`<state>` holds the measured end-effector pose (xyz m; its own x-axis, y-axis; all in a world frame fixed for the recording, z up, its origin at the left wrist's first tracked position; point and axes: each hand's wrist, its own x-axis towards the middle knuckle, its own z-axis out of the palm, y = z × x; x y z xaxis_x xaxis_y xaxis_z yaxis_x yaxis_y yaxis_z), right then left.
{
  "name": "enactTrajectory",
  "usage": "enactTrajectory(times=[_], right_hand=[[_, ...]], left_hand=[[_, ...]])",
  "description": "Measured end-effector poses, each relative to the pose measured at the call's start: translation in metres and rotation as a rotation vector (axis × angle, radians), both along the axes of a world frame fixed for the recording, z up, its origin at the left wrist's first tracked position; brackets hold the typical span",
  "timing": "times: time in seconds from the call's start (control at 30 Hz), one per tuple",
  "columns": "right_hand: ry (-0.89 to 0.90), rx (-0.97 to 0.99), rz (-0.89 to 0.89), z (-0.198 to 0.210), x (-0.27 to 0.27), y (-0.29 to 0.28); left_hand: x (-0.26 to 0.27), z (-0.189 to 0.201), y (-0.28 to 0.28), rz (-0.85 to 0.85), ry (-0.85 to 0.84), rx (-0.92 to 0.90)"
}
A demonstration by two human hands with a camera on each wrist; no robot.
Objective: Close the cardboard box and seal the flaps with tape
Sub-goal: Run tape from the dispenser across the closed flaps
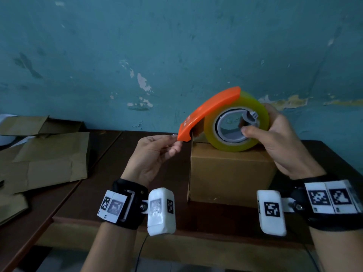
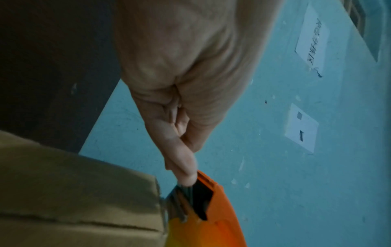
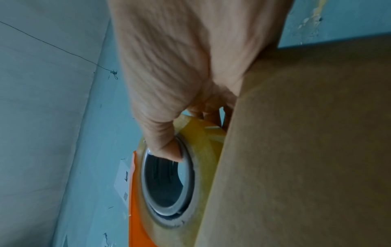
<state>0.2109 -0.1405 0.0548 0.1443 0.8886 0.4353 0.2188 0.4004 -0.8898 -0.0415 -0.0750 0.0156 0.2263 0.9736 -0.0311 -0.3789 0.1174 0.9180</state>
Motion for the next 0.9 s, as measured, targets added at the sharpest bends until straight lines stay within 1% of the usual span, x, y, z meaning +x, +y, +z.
enactTrajectory(times=[0.2,0.27,0.33,0.43,0.63,0.8,0.9], right_hand=[[0.018,0.009,-0.039,-0.001,0.001,0.0],[0.03,0.017,-0.057,-0.003,0.002,-0.001],[0.063,0.03,-0.074,-0.004,0.001,-0.001],[0.082,0.047,-0.094,-0.005,-0.001,-0.002],[0.122,0.045,-0.112,-0.005,0.001,-0.002],[0.134,0.048,-0.119,-0.005,-0.002,0.0],[0.109,0.05,-0.121,-0.004,-0.002,0.0]], left_hand=[[-0.004,-0.007,0.0,-0.079,-0.023,-0.013],[-0.004,-0.008,0.001,-0.069,-0.032,-0.028],[-0.009,-0.011,0.005,-0.02,-0.03,-0.041],[-0.016,-0.018,0.008,0.036,0.03,-0.039],[-0.016,-0.024,0.011,0.03,-0.006,-0.102],[-0.008,-0.03,0.01,0.014,0.032,-0.116],[0.002,-0.04,0.009,-0.042,0.075,-0.133]])
